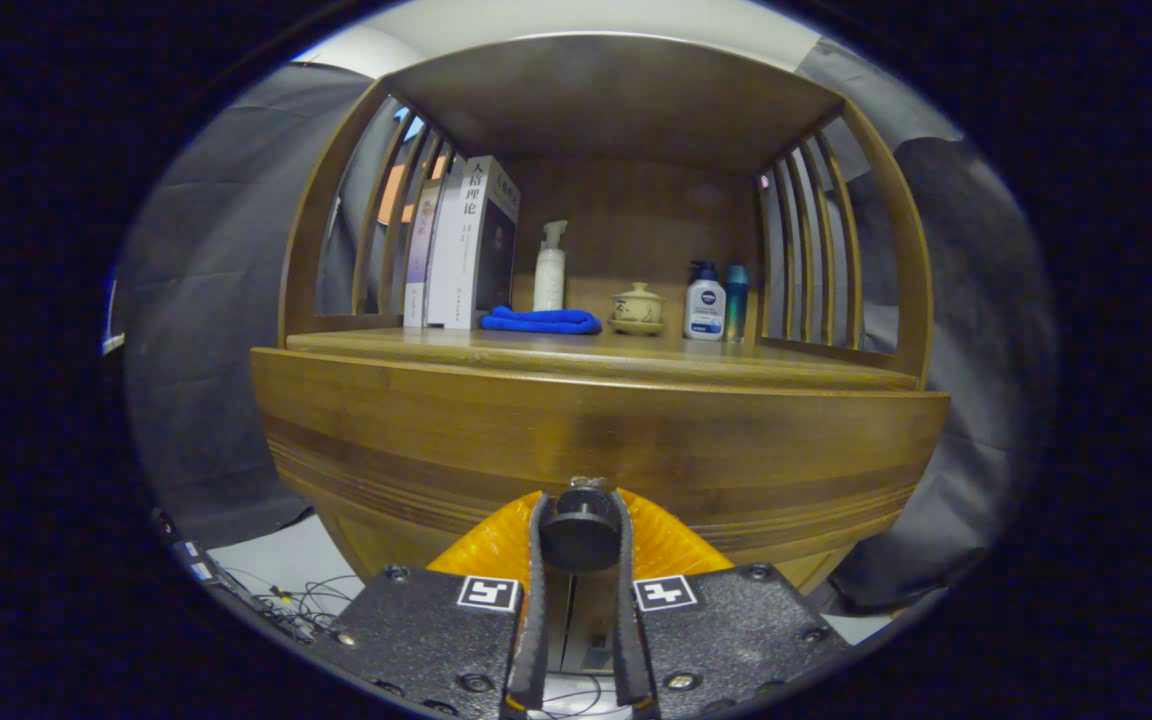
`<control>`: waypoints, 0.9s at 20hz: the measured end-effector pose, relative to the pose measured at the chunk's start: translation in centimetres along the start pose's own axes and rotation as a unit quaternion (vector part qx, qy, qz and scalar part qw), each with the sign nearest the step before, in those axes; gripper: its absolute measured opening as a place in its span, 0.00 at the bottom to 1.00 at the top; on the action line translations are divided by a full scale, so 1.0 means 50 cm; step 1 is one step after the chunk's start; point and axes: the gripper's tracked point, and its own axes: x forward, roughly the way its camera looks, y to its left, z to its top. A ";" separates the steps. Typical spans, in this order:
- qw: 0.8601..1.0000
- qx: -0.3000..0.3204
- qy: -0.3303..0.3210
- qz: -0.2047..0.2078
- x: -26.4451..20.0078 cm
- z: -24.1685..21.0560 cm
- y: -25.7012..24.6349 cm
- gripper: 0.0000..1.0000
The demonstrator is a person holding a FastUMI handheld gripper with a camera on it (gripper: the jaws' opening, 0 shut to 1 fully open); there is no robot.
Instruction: Pull open the drawer, take out the items inside it, and place them on the countertop above the cabinet.
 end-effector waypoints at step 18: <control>1.000 0.013 0.001 0.013 -0.211 -0.050 0.007 0.29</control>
